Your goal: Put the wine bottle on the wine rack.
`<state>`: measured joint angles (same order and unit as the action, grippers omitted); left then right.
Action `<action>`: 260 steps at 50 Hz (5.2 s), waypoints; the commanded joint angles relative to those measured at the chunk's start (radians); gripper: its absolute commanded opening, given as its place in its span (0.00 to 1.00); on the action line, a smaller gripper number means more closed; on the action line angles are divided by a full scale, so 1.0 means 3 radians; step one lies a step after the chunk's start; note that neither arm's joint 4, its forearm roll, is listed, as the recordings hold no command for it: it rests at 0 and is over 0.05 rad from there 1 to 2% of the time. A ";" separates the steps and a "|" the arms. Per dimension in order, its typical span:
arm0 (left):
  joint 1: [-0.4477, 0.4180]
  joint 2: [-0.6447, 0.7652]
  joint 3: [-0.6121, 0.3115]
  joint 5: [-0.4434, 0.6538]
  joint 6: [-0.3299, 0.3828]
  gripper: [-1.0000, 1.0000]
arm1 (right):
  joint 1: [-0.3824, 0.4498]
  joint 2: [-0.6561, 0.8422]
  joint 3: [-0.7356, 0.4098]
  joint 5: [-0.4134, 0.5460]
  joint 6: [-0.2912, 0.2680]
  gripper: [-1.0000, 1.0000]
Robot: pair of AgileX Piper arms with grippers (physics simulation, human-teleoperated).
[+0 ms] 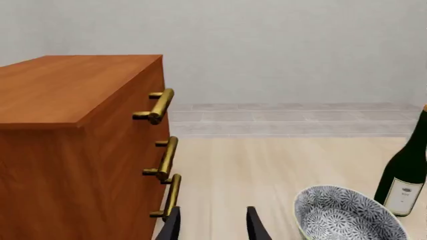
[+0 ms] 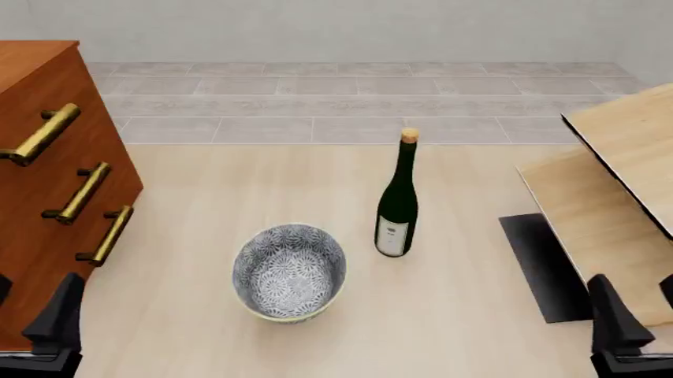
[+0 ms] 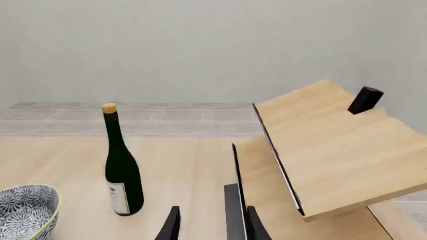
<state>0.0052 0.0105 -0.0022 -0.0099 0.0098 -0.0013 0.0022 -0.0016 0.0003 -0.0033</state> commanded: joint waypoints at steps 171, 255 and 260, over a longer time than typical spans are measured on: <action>-0.0075 -0.0034 -0.0264 0.0222 0.0178 1.00 | 0.1462 0.5623 -0.2609 -0.2445 -0.0378 1.00; -0.0159 -0.0034 -0.0457 0.0255 0.0094 1.00 | 0.0323 0.4250 -0.3770 0.0444 0.0489 0.00; -0.0189 -0.0034 -0.0444 0.0238 0.0080 1.00 | 0.0127 0.4182 -0.3911 0.0655 0.0527 0.00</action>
<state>-0.0446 0.0002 -0.1366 0.0662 0.0390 0.1249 1.2796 -1.0915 0.0625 0.0848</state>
